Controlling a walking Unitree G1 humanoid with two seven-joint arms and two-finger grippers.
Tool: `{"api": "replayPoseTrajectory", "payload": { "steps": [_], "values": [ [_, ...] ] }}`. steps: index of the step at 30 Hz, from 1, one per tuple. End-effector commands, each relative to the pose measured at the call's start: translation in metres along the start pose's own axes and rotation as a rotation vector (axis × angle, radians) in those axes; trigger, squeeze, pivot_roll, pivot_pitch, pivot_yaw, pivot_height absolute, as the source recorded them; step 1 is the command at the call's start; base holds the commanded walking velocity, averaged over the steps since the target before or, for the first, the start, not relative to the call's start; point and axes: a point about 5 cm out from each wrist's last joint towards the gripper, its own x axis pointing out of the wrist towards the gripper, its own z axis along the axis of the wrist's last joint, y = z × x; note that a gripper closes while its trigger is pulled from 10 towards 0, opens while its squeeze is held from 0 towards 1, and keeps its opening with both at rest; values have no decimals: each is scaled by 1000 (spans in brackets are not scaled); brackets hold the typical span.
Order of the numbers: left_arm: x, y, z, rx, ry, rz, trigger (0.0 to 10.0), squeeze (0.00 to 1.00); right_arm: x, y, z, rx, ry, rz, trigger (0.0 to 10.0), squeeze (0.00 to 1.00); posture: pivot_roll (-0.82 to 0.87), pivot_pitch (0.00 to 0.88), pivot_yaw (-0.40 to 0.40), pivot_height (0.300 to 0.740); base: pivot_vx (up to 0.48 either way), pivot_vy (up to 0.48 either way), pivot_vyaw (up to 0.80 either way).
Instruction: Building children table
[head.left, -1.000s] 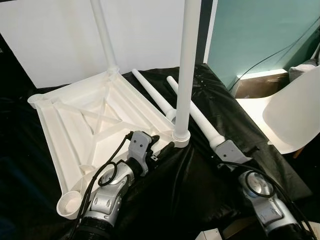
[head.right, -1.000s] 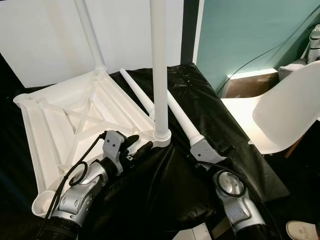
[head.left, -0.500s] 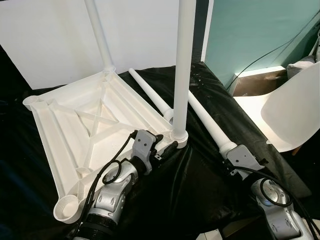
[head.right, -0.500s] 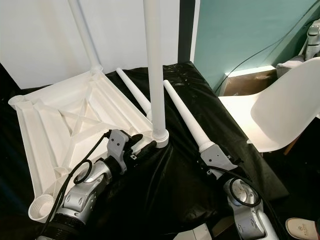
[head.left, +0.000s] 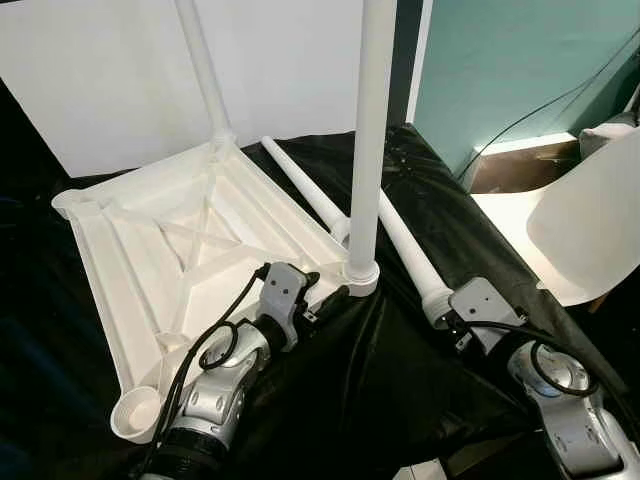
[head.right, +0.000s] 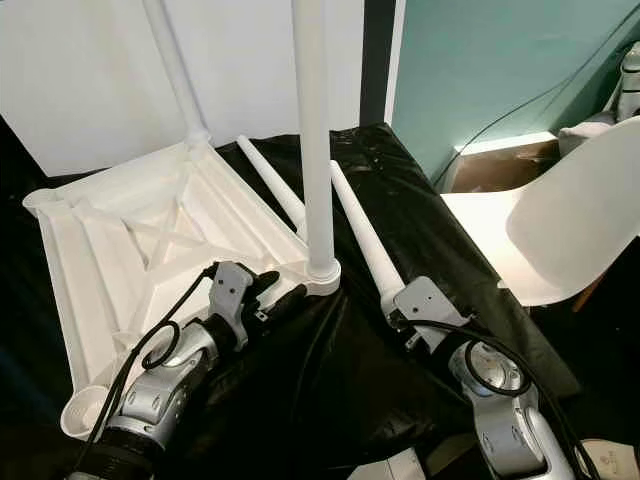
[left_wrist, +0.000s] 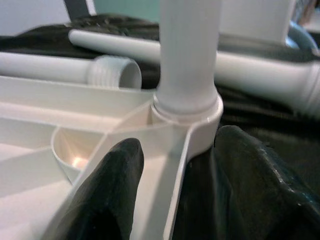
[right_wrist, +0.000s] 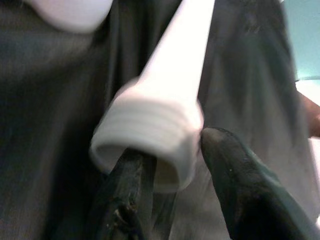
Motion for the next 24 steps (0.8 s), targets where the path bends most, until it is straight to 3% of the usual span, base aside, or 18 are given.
{"api": "replayPoseTrajectory", "payload": {
  "steps": [1,4,8,13,14,17,18,19,21,22,24],
  "values": [
    [-1,1,-13,23,99,-29,10000,0,-4,6,-7,-21,45,50,10000,0,-104,0,59,740,0,0,0],
    [-1,2,-16,25,128,-33,10000,0,-5,6,-7,-26,51,58,10000,0,-104,0,59,740,0,0,0],
    [-4,0,-31,36,241,-99,10000,0,-11,1,-5,-29,71,54,10000,0,-131,0,72,740,0,0,0],
    [-3,2,-36,38,281,-83,10000,0,-13,0,-3,-42,68,48,10000,0,-137,0,74,740,0,0,0],
    [-2,4,-39,32,303,-66,8980,0,-14,-3,0,-59,57,37,10000,0,-143,0,75,740,0,0,0],
    [-1,5,-41,29,317,-56,8980,0,-15,-4,2,-71,51,28,10000,0,-144,0,75,740,0,0,0],
    [0,6,-42,25,325,-43,2431,0,-16,-7,2,-89,48,15,10000,0,-144,0,74,740,0,0,0],
    [1,8,-43,26,333,-25,0,0,-16,-8,1,-115,52,11,10000,0,-142,0,71,740,0,0,0],
    [1,9,-43,30,335,-10,0,0,-16,-7,-1,-128,57,11,10000,0,-140,0,71,740,0,0,0],
    [2,11,-43,36,339,6,5333,0,-15,-6,-1,-138,55,11,10000,0,-138,0,69,740,0,0,0],
    [2,11,-43,36,339,6,5333,0,-15,-6,-1,-138,55,11,10000,0,-138,0,69,740,0,0,0]
  ]
}}
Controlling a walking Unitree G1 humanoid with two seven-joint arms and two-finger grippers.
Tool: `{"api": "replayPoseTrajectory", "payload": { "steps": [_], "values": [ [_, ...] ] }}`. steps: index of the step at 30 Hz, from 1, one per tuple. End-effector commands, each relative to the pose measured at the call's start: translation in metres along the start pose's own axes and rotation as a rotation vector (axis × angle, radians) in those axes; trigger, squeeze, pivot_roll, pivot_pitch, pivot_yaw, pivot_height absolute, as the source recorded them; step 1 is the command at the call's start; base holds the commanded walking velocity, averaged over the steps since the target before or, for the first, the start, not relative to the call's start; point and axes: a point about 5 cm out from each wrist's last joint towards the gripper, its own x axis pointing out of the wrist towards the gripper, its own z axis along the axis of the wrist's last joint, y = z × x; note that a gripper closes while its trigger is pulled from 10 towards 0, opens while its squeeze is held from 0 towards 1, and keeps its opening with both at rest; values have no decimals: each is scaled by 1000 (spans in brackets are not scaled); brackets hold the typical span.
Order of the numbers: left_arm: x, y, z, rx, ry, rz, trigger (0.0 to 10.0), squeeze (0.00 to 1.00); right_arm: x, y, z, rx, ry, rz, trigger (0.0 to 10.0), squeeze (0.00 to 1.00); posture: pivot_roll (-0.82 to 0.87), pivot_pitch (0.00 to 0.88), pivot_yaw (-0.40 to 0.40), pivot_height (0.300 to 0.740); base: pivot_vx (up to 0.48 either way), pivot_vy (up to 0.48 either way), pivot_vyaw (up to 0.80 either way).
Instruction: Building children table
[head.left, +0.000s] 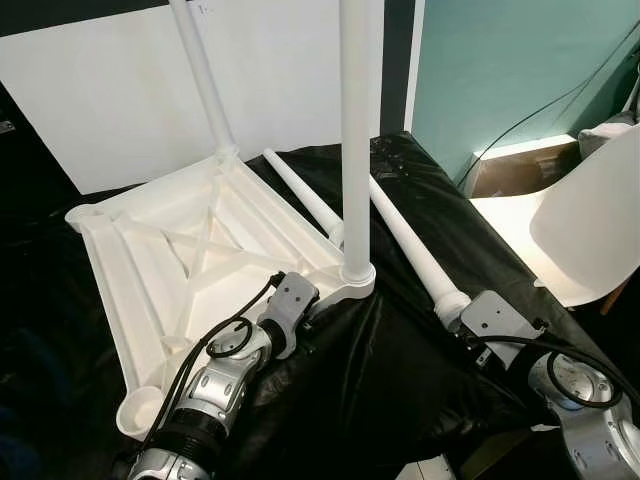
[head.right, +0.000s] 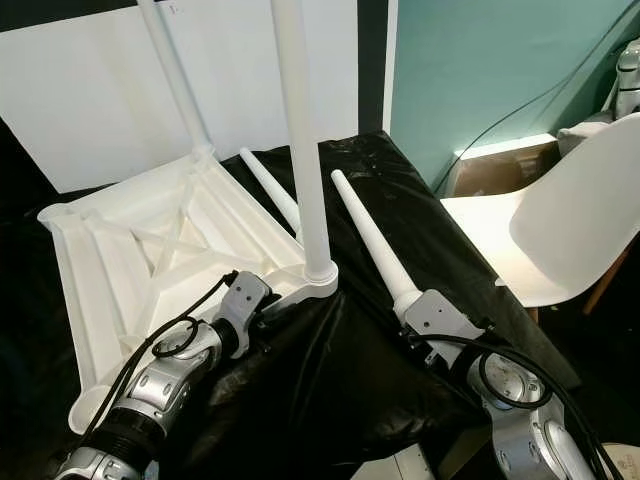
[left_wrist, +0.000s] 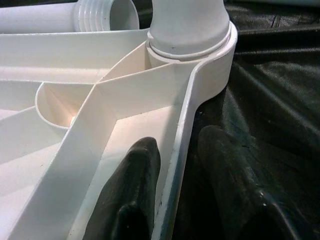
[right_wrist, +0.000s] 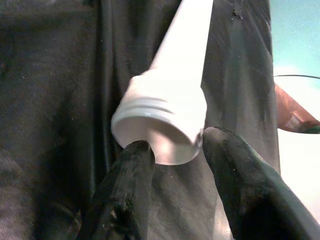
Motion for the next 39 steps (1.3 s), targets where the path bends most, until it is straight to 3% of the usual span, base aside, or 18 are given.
{"api": "replayPoseTrajectory", "payload": {
  "steps": [1,8,12,18,22,27,28,33,34,35,38,39],
  "values": [
    [-3,3,-18,-3,100,21,10000,0,1,5,2,-14,-9,10,10000,0,-134,0,66,740,0,0,0],
    [-3,4,-15,14,75,43,10000,0,8,3,14,-1,-62,-16,10000,0,-127,0,59,740,0,0,0],
    [-4,9,-6,-13,14,61,10000,0,13,1,21,13,-100,-26,10000,0,-119,0,55,740,0,0,0],
    [-7,15,-4,-28,5,71,10000,0,16,-2,26,17,-125,-39,10000,0,-117,0,56,740,0,0,0],
    [-26,27,-7,-42,0,50,10000,0,20,-4,33,37,-154,-48,10000,0,-103,0,56,740,0,0,0],
    [-37,31,-13,-34,24,42,10000,0,21,4,31,47,-148,-19,10000,27,-98,0,57,740,0,0,0],
    [-38,31,-13,-43,17,45,10000,0,20,5,30,46,-146,-14,10000,553,-99,0,57,740,0,0,0],
    [-39,29,-9,-67,-14,36,10000,0,17,8,28,50,-139,-2,10000,616,-102,0,56,740,0,0,0],
    [-39,28,-8,-80,-27,21,10000,0,15,9,26,54,-131,5,10000,733,-109,0,57,740,0,0,0],
    [-40,25,-6,-81,-41,-6,10000,0,12,10,24,61,-120,8,10000,1000,-118,0,59,740,0,0,0],
    [-41,23,-5,-80,-52,-27,10000,0,10,9,23,72,-113,9,10000,1000,-119,0,60,740,0,0,0],
    [-42,22,-2,-78,-72,-46,10000,0,7,6,23,83,-116,4,10000,467,-122,0,60,740,0,0,0]
  ]
}}
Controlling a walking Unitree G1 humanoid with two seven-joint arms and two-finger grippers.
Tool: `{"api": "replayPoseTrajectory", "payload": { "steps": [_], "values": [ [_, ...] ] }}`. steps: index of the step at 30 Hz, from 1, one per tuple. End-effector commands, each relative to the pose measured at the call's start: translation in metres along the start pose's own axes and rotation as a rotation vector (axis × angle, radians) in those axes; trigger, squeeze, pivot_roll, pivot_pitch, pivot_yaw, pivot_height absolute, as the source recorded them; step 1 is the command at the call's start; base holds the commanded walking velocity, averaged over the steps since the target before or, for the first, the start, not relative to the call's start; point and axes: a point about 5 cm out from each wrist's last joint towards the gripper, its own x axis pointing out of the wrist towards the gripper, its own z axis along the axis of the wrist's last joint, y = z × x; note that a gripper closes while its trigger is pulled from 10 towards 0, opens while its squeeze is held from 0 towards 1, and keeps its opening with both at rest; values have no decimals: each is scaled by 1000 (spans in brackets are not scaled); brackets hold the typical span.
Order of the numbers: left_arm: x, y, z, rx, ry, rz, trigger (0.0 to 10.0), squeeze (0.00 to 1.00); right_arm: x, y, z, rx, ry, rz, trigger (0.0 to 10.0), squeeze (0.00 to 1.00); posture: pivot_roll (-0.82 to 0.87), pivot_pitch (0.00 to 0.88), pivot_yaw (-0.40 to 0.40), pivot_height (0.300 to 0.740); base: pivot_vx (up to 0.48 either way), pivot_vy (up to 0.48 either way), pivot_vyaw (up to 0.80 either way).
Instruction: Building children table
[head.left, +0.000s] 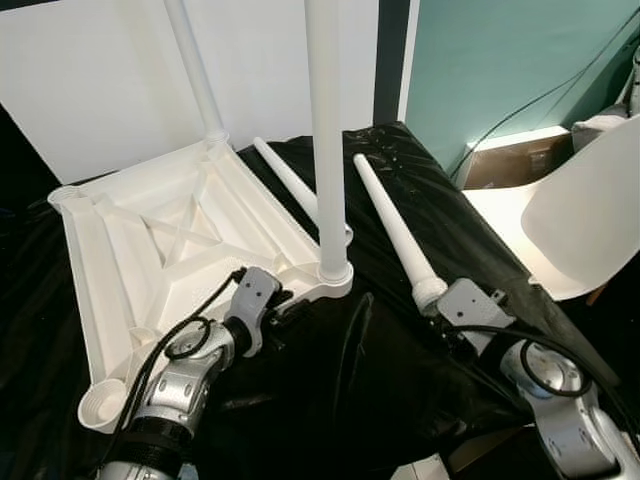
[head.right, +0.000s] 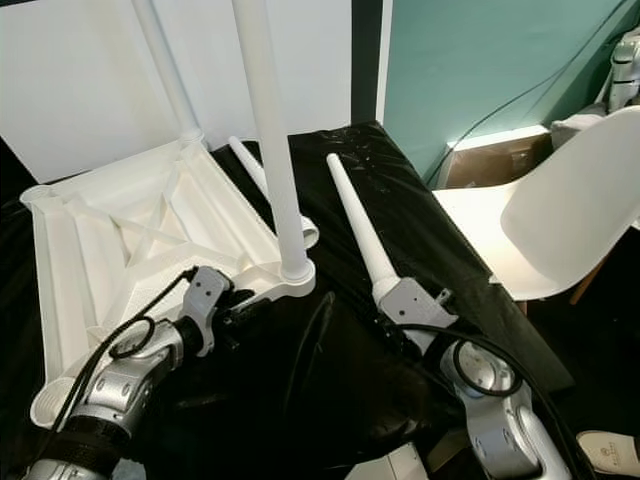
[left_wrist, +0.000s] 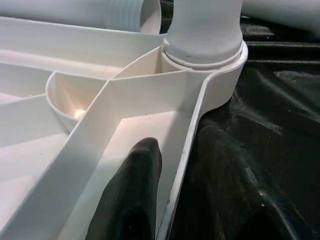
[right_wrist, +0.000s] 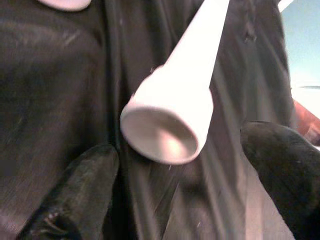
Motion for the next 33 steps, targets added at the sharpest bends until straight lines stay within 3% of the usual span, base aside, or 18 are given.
{"api": "replayPoseTrajectory", "payload": {
  "steps": [1,3,5,8,10,11,12,14,16,20,21,22,23,24,28,30,31,33],
  "values": [
    [-6,-3,0,-11,-17,-70,10000,0,-4,-6,5,16,-25,-10,10000,0,-129,0,60,740,0,0,0],
    [-6,-3,3,-10,-35,-78,10000,0,-5,-8,6,20,-34,-14,10000,0,-129,0,60,740,0,0,0],
    [-10,-3,12,-28,-95,-104,10000,0,-6,-11,7,95,-40,6,10000,0,-132,0,60,740,0,0,0],
    [-10,-3,12,-28,-95,-104,10000,0,-6,-11,7,95,-40,6,10000,0,-132,0,60,740,0,0,0],
    [-15,-4,21,-90,-146,-145,10000,0,-8,-10,9,223,-51,74,10000,0,-133,0,61,740,0,0,0],
    [-15,-4,21,-90,-146,-145,10000,0,-8,-10,9,223,-51,74,10000,0,-133,0,61,740,0,0,0],
    [-19,-5,28,-135,-202,-169,10000,0,-9,-11,12,312,-69,124,10000,0,-132,0,62,740,0,0,0],
    [-21,-6,32,-148,-229,-174,10000,0,-9,-12,13,341,-79,139,10000,0,-132,0,62,740,0,0,0],
    [-22,-5,36,-154,-261,-166,10000,0,-8,-17,18,359,-113,135,10000,0,-129,0,61,740,0,0,0],
    [-17,9,42,-145,-311,-38,10000,0,8,-40,42,356,-255,47,10000,0,-122,0,56,740,0,0,0],
    [-16,10,42,-145,-309,-23,10000,0,10,-43,45,353,-270,32,8980,0,-122,0,56,740,0,0,0],
    [-16,10,42,-145,-309,-23,10000,0,10,-43,45,353,-270,32,8980,0,-122,0,56,740,0,0,0],
    [-15,12,42,-151,-313,-5,10000,0,15,-46,47,335,-284,16,6431,0,-121,0,56,740,0,0,0],
    [-13,13,42,-157,-318,11,10000,0,23,-48,49,317,-292,3,2980,0,-121,0,57,740,0,0,0],
    [-12,13,43,-163,-321,19,10000,0,28,-49,50,307,-294,0,2980,0,-121,0,57,740,0,0,0],
    [-10,11,43,-166,-314,23,10000,0,46,-55,49,295,-290,-18,0,0,-102,0,53,740,0,0,0],
    [-10,11,43,-166,-314,23,10000,0,46,-55,49,295,-290,-18,0,0,-102,0,53,740,0,0,0],
    [-9,9,41,-168,-301,31,10000,0,66,-57,43,307,-275,-28,0,0,-82,0,49,740,0,0,0]
  ]
}}
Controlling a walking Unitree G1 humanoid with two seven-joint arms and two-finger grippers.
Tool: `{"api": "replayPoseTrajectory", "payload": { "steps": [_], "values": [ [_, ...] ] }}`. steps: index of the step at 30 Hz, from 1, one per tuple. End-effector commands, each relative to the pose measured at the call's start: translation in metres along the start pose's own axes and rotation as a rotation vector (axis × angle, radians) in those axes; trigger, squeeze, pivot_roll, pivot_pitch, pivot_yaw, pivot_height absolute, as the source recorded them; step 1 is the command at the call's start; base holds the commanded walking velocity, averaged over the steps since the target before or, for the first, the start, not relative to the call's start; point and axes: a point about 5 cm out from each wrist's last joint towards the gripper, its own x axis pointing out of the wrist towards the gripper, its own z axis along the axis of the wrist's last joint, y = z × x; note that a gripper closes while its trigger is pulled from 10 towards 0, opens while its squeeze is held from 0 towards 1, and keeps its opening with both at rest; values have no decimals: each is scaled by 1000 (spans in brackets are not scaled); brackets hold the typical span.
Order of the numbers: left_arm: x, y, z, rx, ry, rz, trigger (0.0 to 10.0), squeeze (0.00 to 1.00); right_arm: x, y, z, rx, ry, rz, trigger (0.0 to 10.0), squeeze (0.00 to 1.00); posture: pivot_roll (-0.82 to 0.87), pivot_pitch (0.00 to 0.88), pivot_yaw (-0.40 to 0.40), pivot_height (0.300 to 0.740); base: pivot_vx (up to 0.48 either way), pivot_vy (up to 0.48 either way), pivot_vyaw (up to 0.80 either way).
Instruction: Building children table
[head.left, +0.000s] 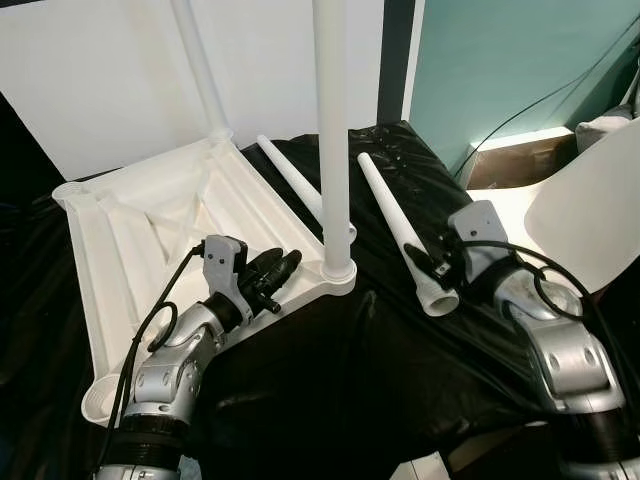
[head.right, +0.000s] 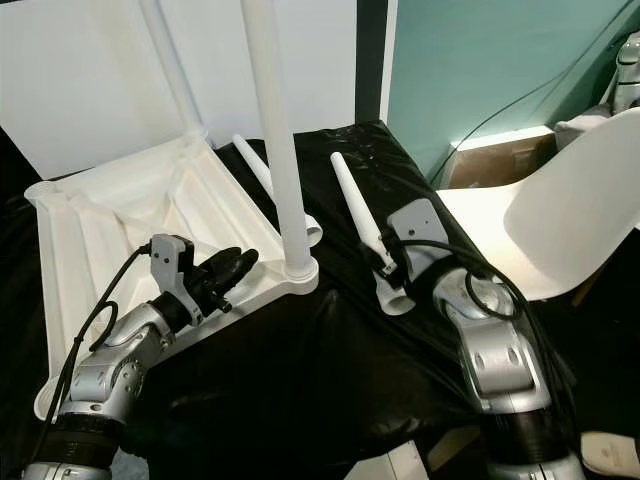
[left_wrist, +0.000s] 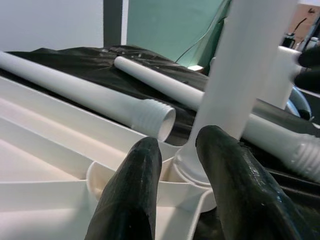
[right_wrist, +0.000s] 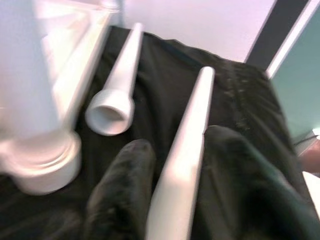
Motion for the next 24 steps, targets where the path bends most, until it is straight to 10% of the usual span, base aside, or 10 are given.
{"api": "replayPoseTrajectory", "payload": {
  "steps": [1,6,7,8,9,24],
  "values": [
    [-1,0,-2,9,18,2,10000,0,6,3,-9,14,15,4,0,0,-82,0,49,740,0,0,0],
    [-3,0,-4,14,23,12,10000,0,20,5,-17,27,5,4,1765,0,-59,0,48,740,0,0,0],
    [-4,0,-5,16,23,19,10000,0,27,7,-17,39,-13,10,4784,0,-54,0,47,740,0,0,0],
    [-4,0,-5,16,23,19,10000,0,27,7,-17,39,-13,10,4784,0,-54,0,47,740,0,0,0],
    [-4,2,-5,18,23,38,10000,0,36,10,-16,55,-34,16,10000,0,-54,0,47,740,0,0,0],
    [-16,44,4,16,-93,497,10000,0,84,38,0,90,-121,80,10000,0,23,0,15,740,0,0,0]
  ]
}}
